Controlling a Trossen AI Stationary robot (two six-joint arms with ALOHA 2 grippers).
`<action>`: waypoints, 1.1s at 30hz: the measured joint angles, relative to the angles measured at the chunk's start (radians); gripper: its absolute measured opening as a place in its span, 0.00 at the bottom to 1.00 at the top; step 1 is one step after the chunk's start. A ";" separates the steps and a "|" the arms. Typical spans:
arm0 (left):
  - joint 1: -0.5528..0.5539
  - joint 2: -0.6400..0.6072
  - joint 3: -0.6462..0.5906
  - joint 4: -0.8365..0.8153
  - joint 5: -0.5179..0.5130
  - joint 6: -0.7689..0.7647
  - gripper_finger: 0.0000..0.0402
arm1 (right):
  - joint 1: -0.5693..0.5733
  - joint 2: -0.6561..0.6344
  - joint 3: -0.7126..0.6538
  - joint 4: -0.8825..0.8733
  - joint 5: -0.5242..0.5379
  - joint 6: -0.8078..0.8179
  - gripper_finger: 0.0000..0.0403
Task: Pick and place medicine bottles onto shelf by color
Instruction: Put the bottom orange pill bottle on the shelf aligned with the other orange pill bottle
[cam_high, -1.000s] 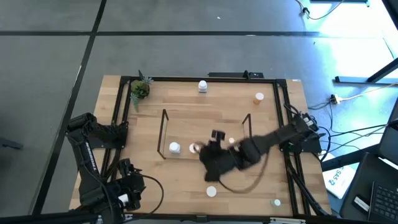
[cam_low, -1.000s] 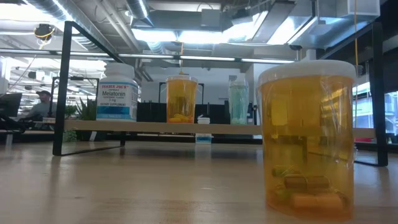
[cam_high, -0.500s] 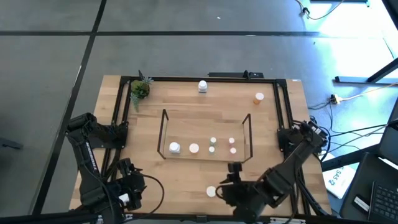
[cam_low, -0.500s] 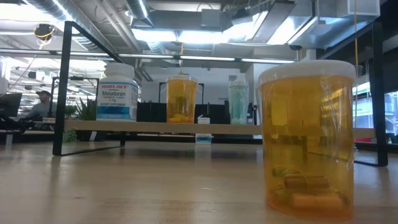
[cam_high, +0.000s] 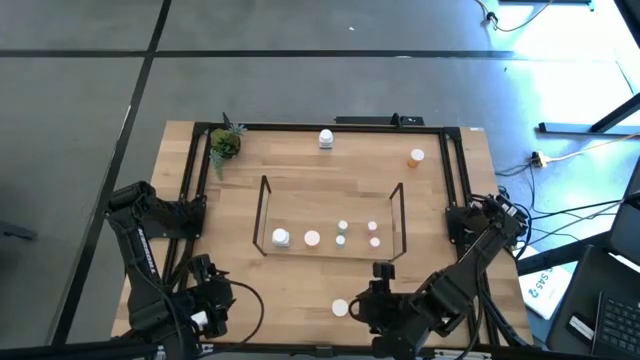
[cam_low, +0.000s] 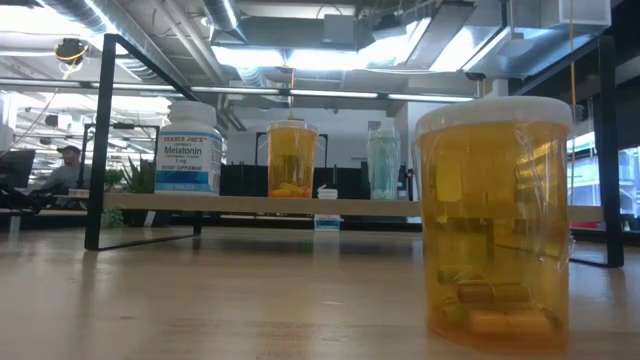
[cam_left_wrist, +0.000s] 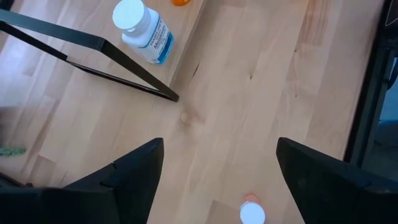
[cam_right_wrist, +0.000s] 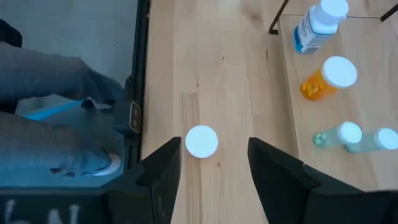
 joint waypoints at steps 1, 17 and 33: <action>0.000 0.000 0.000 0.000 0.000 0.004 0.76 | 0.000 0.000 0.000 0.000 -0.001 0.003 0.46; 0.000 0.000 0.000 0.000 -0.009 0.039 0.76 | -0.029 0.009 -0.013 0.040 -0.131 -0.245 0.46; 0.029 0.000 0.000 0.000 -0.027 0.039 0.76 | -0.131 0.018 -0.013 0.029 -0.378 -0.056 0.46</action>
